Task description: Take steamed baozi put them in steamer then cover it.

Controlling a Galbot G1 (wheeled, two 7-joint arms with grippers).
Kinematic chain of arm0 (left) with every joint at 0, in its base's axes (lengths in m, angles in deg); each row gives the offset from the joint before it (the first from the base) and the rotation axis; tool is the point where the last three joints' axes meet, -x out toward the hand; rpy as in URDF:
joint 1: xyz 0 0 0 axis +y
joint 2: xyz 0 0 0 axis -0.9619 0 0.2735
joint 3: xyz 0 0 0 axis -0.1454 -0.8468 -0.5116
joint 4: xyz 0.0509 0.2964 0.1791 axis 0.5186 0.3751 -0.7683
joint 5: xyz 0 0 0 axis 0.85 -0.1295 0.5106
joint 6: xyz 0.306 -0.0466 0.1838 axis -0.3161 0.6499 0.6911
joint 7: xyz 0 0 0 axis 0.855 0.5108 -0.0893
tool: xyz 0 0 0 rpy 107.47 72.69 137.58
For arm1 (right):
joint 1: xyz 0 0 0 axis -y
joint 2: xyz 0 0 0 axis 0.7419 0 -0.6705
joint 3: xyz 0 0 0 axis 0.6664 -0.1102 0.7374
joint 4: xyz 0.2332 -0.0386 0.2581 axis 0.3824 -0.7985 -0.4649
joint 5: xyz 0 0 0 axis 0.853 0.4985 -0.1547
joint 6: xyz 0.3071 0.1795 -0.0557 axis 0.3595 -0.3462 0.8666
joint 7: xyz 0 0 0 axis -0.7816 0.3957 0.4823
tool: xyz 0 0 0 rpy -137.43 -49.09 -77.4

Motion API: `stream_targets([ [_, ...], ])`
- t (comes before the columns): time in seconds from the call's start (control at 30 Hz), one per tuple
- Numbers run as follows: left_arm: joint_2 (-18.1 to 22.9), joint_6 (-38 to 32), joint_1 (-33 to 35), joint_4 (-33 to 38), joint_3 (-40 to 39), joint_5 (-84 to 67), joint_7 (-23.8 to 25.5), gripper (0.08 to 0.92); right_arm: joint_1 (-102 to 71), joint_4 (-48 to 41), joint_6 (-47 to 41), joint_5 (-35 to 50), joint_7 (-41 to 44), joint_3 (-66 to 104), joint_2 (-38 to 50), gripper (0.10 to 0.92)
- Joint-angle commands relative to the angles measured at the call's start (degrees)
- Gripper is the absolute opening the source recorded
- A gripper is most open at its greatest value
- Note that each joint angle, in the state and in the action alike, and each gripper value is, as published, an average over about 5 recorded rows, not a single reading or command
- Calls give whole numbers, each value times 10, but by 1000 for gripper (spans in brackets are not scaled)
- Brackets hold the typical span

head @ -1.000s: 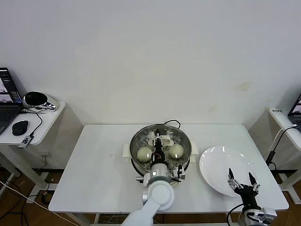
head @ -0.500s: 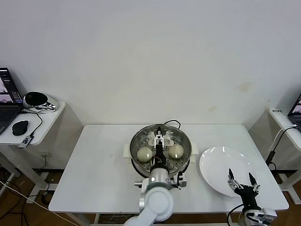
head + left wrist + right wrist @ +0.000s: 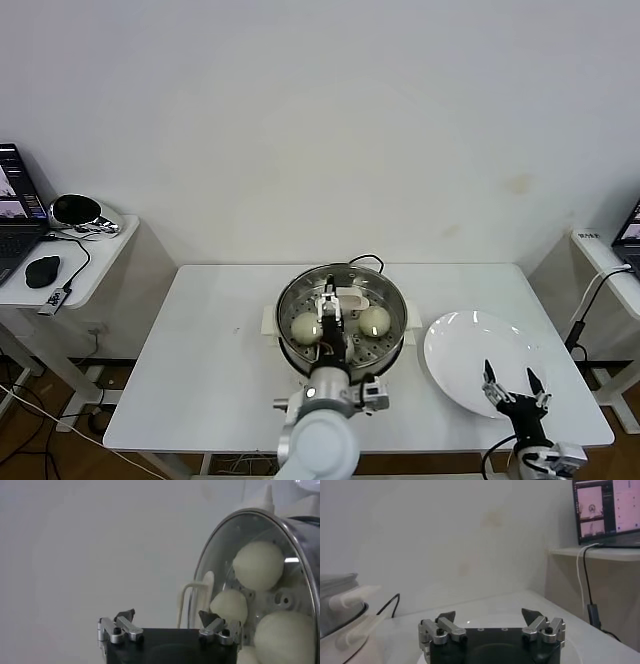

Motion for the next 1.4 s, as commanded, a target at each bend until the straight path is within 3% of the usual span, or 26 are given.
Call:
stream_targets([
  [0.03, -64, -57, 86, 160, 118, -177, -68, 823, -26, 28, -13, 1, -12, -31, 13, 823],
  [0.2, -98, -142, 152, 206, 226, -374, -175, 823, -40, 40, -8, -3, -14, -55, 19, 823],
  [0.37, -71, -216, 224, 206, 353, -553, -230, 823, -54, 48, -3, -13, -16, -78, 29, 823],
  [0.53, -33, -268, 294, 173, 448, -737, -228, 823, -65, 43, 19, -43, -34, -87, 31, 823],
  [0.77, -6, -310, 377, 85, 476, -816, -213, 823, -107, 69, -28, -57, -48, -109, 45, 823],
  [1.07, 2, -244, 423, 95, 461, -765, -198, 823, -139, 90, -38, -63, -30, -113, 44, 823],
  [1.4, 9, -279, 453, 122, 451, -773, -181, 823, -138, 79, -31, -83, -28, -102, 26, 823],
])
